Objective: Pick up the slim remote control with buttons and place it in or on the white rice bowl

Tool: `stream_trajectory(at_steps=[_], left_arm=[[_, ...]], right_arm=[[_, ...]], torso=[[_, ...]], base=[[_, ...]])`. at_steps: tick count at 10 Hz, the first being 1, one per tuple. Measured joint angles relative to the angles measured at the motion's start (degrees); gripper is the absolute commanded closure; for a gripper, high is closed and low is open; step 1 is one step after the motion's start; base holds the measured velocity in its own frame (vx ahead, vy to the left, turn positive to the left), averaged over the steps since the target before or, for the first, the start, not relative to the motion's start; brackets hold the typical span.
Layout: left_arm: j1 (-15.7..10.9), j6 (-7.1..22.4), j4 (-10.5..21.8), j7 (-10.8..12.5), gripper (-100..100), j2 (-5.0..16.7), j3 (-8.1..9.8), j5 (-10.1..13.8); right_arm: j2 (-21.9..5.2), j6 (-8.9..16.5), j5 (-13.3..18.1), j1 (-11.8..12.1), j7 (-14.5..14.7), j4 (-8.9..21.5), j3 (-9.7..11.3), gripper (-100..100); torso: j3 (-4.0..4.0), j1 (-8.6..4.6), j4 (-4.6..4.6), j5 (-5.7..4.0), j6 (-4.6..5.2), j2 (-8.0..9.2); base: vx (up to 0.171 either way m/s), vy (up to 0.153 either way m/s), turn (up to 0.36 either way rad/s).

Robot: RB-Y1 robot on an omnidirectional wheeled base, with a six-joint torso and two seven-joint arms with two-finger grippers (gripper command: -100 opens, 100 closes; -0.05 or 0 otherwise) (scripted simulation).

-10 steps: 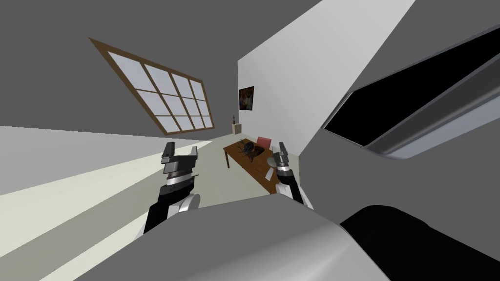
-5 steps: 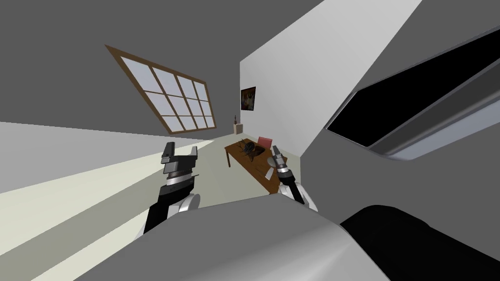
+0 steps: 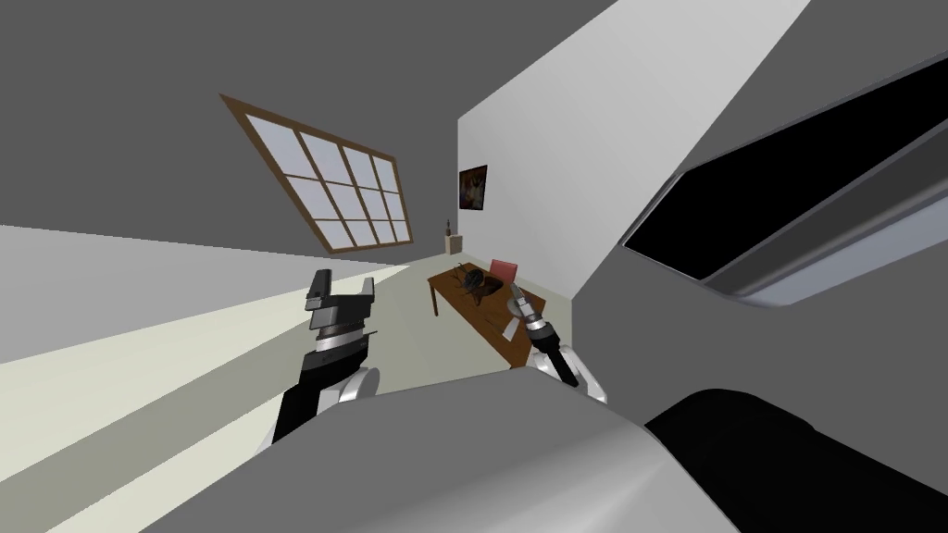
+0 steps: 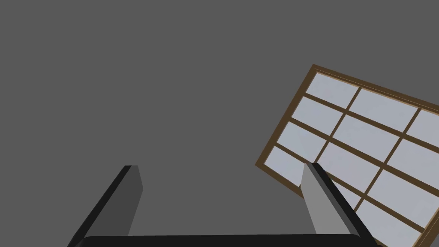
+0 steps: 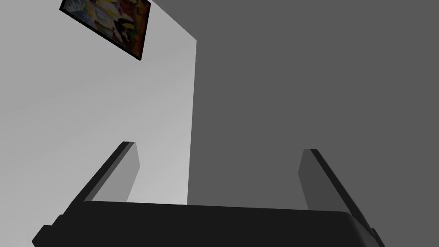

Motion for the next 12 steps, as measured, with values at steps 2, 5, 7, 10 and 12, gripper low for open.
stream_trajectory(at_steps=[2,5,7,10,12], left_arm=[[0.0,0.0,0.0,0.0,0,0.0,0.00,0.0],[0.0,0.0,0.0,0.0,0,0.0,0.00,0.0],[0.0,0.0,0.0,0.0,0,0.0,0.00,0.0],[0.0,0.0,0.0,0.0,0,0.0,0.00,0.0],[0.0,0.0,0.0,0.0,0,0.0,0.00,0.0]], right_arm=[[-1.9,-1.2,2.9,-0.4,2.1,2.5,-0.5,-100],[-5.0,-2.2,7.7,-0.4,5.3,5.3,-1.0,-100],[-6.7,-3.5,10.9,-0.7,7.7,8.1,-1.3,-100],[-9.3,-4.2,16.0,-1.1,10.6,10.9,-1.7,-100],[-10.8,-5.7,19.3,-1.3,13.2,14.0,-1.9,-100]], torso=[[-0.01,0.01,0.00,0.00,0.00,-0.02],[-0.03,0.03,-0.01,0.01,-0.01,-0.05],[-0.05,0.04,-0.02,0.01,-0.02,-0.09],[-0.08,0.06,-0.03,0.01,0.00,-0.13],[-0.09,0.07,-0.04,0.02,0.01,-0.16]], base=[[-0.013,-0.009,0.072],[-0.006,-0.006,0.057],[0.003,-0.001,0.075],[0.015,0.004,0.107],[0.015,0.003,0.021]])
